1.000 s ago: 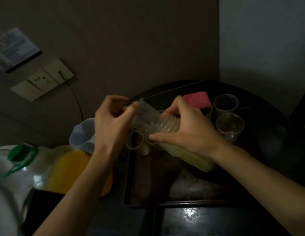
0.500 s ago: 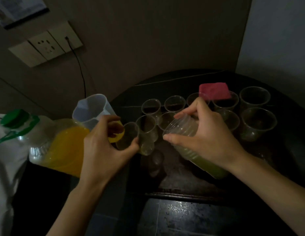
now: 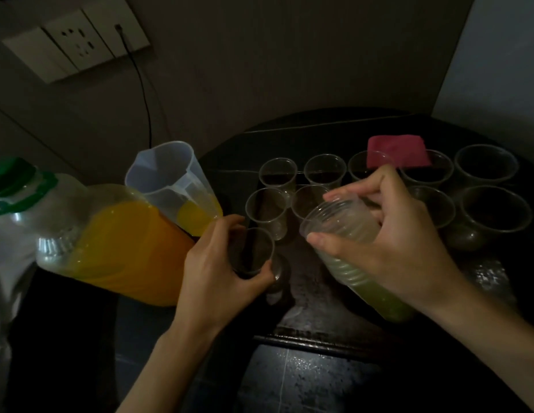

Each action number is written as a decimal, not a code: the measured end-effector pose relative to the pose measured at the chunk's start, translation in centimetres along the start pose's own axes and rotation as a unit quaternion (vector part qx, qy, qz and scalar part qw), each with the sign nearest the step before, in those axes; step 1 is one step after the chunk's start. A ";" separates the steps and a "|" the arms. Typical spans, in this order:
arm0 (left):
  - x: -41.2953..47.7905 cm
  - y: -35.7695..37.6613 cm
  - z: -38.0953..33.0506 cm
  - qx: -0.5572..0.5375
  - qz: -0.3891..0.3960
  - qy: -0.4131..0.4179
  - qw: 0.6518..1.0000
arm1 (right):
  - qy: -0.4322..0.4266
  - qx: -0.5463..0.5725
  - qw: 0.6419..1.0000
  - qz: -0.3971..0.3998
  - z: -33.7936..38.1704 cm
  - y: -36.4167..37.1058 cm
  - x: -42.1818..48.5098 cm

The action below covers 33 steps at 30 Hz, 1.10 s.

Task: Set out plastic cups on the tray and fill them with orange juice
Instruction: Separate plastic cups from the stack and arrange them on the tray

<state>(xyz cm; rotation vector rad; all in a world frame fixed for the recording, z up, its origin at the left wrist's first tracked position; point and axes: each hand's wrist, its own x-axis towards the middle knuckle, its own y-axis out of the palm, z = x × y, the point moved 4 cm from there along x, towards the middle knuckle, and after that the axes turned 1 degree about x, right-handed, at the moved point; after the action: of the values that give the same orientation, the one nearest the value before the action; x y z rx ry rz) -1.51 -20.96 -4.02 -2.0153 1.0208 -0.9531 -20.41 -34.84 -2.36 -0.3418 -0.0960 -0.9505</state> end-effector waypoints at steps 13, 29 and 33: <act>0.1 1.0 -0.2 0.003 -0.001 0.023 1.000 | -0.007 0.035 0.999 -0.018 0.2 -0.5 0.0; 0.2 1.4 -0.3 0.009 0.010 0.053 0.998 | -0.002 0.039 0.999 -0.038 -0.1 -0.8 -0.2; 0.0 0.9 -0.1 0.029 -0.016 0.070 0.997 | -0.005 0.039 0.998 -0.047 0.1 -0.8 -0.3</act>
<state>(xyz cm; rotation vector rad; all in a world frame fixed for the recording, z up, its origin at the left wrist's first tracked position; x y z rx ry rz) -1.89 -21.40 -4.73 -1.9444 1.0247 -1.1419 -21.27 -34.99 -2.14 -0.2715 -0.1592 -1.0349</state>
